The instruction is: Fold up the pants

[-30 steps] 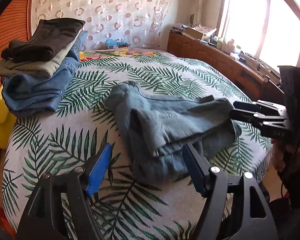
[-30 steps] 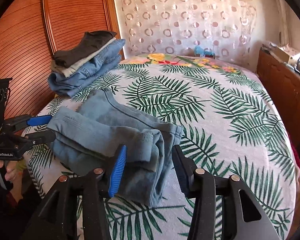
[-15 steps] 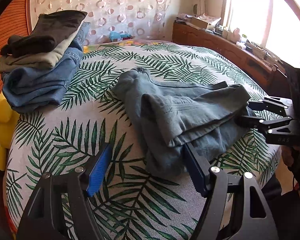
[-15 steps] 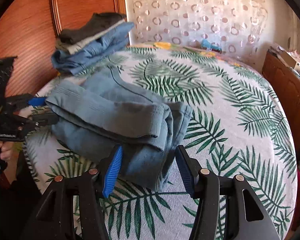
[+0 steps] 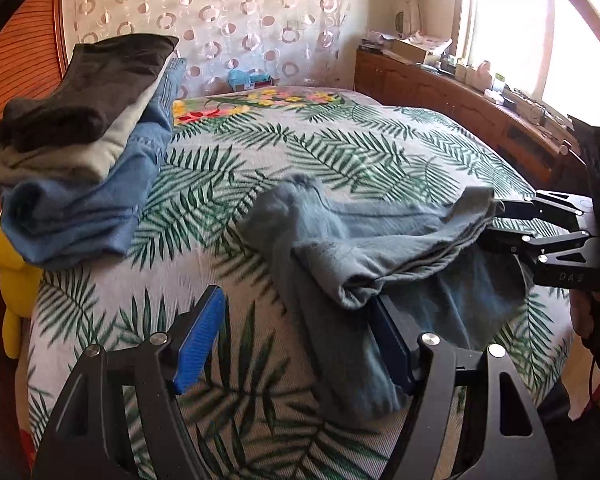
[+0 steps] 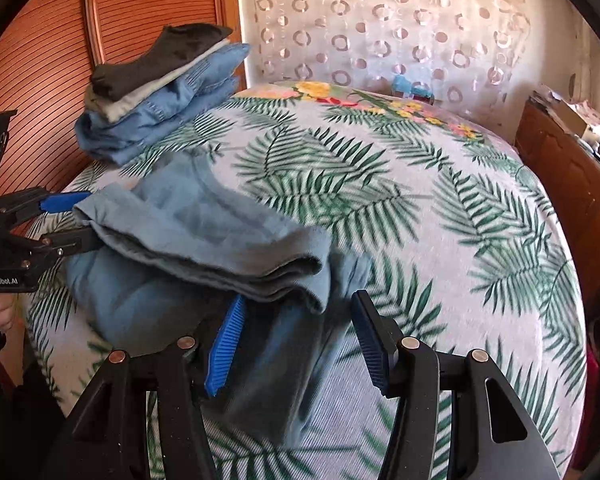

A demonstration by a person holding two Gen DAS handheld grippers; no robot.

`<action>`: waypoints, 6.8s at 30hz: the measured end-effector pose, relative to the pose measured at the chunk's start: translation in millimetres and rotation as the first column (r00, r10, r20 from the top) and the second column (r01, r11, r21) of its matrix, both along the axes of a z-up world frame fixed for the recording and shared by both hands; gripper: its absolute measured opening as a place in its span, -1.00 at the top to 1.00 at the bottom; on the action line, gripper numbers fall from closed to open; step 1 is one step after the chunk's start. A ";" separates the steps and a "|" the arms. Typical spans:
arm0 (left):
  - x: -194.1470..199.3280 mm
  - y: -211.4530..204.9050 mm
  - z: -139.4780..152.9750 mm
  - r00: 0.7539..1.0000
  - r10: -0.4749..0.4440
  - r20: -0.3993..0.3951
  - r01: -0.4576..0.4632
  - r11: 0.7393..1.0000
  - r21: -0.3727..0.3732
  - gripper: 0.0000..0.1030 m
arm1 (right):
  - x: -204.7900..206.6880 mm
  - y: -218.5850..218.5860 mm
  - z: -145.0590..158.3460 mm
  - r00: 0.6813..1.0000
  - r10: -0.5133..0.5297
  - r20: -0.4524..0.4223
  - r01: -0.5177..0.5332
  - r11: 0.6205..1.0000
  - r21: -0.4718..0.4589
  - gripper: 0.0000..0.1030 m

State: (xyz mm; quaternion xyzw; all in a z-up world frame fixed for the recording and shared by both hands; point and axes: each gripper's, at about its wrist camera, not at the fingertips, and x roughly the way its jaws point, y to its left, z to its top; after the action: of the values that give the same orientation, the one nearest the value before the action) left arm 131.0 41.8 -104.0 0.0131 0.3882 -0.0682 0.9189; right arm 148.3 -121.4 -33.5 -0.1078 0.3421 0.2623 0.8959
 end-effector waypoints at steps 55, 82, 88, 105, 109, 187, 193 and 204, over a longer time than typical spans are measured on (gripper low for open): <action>-45.7 -19.4 -22.3 0.999 -0.040 -0.031 0.038 0.998 -0.052 -0.27 | -51.2 -46.7 -29.8 0.997 0.041 -0.058 -0.035 0.995 0.096 0.40; -61.9 -9.1 -21.1 0.998 -0.069 -0.016 0.065 0.982 -0.177 0.47 | -48.5 -57.1 -25.2 1.000 0.018 -0.013 -0.017 0.994 0.111 0.90; -65.0 -12.4 -12.8 0.997 -0.071 0.014 0.072 0.982 -0.175 0.76 | -47.7 -57.6 -26.8 1.000 0.019 -0.017 -0.016 0.993 0.116 0.90; -91.4 -36.7 7.3 0.987 -0.159 0.035 0.163 0.970 -0.180 0.78 | -109.2 -98.9 -9.6 1.000 -0.002 0.026 -0.001 0.993 0.117 0.91; -99.8 -41.3 3.1 0.985 -0.174 0.017 0.175 0.969 -0.173 0.78 | -120.0 -108.0 -12.5 1.000 -0.007 0.004 0.006 0.993 0.121 0.91; 2.2 -25.8 -20.1 0.993 -0.102 -0.059 0.091 0.981 -0.169 -0.19 | -42.3 -55.0 -36.2 0.991 -0.121 -0.051 0.126 0.985 0.116 -0.04; 2.6 -25.6 -20.8 0.993 -0.111 -0.049 0.101 0.979 -0.175 -0.12 | -40.3 -50.3 -37.9 0.993 -0.108 -0.042 0.112 0.986 0.122 0.04; -11.2 -37.4 -9.3 0.990 -0.138 -0.011 0.133 0.972 -0.196 0.58 | -36.8 -61.5 -41.0 0.994 -0.076 -0.075 0.089 0.978 0.189 0.77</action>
State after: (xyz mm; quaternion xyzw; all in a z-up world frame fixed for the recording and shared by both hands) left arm 119.8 4.4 -113.3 -0.0510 0.3891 -0.1686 0.9042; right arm 111.5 -182.9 -74.6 0.0026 0.3493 0.2601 0.9002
